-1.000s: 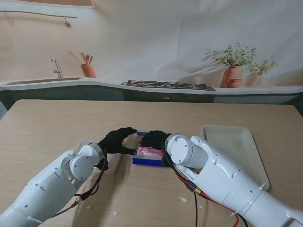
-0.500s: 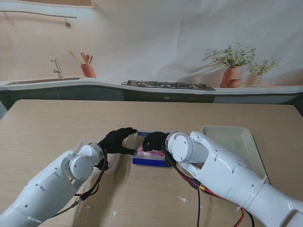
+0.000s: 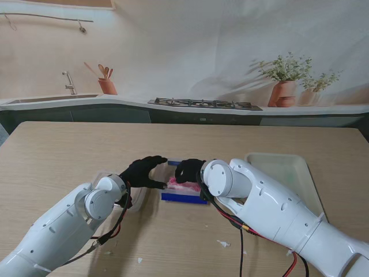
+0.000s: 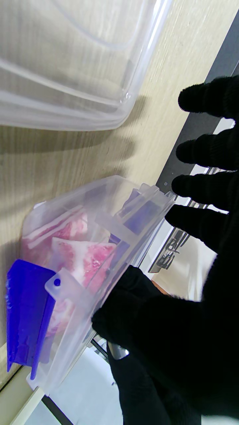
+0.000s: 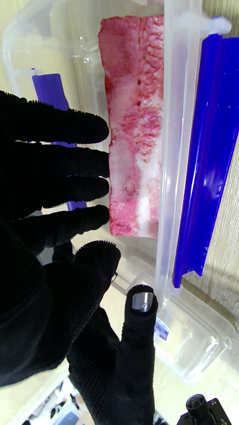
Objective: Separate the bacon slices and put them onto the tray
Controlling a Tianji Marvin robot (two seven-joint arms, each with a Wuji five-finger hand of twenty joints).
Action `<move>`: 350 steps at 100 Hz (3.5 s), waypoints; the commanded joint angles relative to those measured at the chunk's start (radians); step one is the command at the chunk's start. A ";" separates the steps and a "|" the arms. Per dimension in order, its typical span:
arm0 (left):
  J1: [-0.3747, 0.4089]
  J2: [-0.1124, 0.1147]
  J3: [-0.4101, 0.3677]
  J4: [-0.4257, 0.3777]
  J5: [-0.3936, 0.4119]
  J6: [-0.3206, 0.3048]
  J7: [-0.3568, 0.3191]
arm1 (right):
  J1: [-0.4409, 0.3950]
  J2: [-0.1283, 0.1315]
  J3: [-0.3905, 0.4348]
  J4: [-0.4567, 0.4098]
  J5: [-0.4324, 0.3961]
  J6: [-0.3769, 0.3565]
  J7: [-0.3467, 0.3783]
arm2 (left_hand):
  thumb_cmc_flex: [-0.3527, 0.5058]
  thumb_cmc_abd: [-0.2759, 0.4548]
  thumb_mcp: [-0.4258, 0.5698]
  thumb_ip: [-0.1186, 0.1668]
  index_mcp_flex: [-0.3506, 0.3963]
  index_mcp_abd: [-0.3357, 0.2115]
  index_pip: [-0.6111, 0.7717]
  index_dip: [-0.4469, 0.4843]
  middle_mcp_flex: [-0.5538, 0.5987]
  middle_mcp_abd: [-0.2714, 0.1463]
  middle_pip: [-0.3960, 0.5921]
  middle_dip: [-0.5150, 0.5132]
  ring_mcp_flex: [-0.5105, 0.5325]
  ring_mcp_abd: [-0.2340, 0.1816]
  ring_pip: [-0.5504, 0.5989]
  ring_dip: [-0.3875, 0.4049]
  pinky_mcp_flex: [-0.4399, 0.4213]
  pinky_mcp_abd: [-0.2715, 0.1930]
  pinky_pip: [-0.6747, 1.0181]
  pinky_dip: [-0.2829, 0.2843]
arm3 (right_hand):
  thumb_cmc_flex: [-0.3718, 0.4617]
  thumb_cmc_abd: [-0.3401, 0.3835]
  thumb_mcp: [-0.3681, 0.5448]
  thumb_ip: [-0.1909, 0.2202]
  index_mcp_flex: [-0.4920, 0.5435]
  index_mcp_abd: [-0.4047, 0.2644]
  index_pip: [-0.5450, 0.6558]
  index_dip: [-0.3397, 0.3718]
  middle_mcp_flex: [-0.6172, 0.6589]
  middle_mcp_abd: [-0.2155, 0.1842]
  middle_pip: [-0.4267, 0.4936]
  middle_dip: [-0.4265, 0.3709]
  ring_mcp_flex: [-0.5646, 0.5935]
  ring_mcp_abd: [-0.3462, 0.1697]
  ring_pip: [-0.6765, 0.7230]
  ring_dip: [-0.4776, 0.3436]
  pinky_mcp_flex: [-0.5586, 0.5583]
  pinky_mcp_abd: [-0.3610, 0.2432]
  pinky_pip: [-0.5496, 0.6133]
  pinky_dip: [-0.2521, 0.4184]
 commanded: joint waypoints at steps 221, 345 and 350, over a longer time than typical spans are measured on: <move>0.005 0.000 0.013 0.016 -0.002 -0.005 -0.023 | -0.011 0.020 0.003 -0.001 -0.340 -0.263 -0.093 | 0.024 -0.056 0.042 0.014 0.019 0.032 0.014 0.014 0.002 -0.039 0.019 -0.019 -0.038 -0.024 -0.004 0.000 -0.016 0.001 -0.051 0.025 | 0.144 -0.290 0.239 -0.193 0.312 -0.299 0.602 0.059 0.492 -0.100 0.050 0.177 0.474 0.014 0.282 0.137 0.215 0.022 0.104 0.031; 0.014 0.002 0.010 0.000 0.011 0.007 -0.023 | -0.495 0.113 0.785 -0.101 -0.949 -0.598 -0.368 | 0.019 -0.047 0.035 0.013 0.017 0.033 0.014 0.014 0.001 -0.039 0.016 -0.018 -0.038 -0.024 -0.005 0.001 -0.005 -0.001 -0.037 0.033 | 0.142 -0.242 0.207 -0.185 0.275 -0.346 0.583 0.109 0.454 -0.127 0.047 0.208 0.435 0.006 0.252 0.143 0.179 0.023 0.055 0.020; 0.015 0.002 0.009 -0.004 0.013 0.008 -0.022 | -0.494 0.113 0.776 -0.060 -0.958 -0.586 -0.438 | 0.020 -0.048 0.033 0.013 0.017 0.033 0.014 0.014 0.001 -0.040 0.017 -0.018 -0.038 -0.024 -0.005 0.001 -0.007 0.000 -0.028 0.038 | 0.141 -0.243 0.206 -0.185 0.274 -0.345 0.584 0.110 0.449 -0.129 0.048 0.208 0.431 0.007 0.249 0.142 0.176 0.023 0.052 0.019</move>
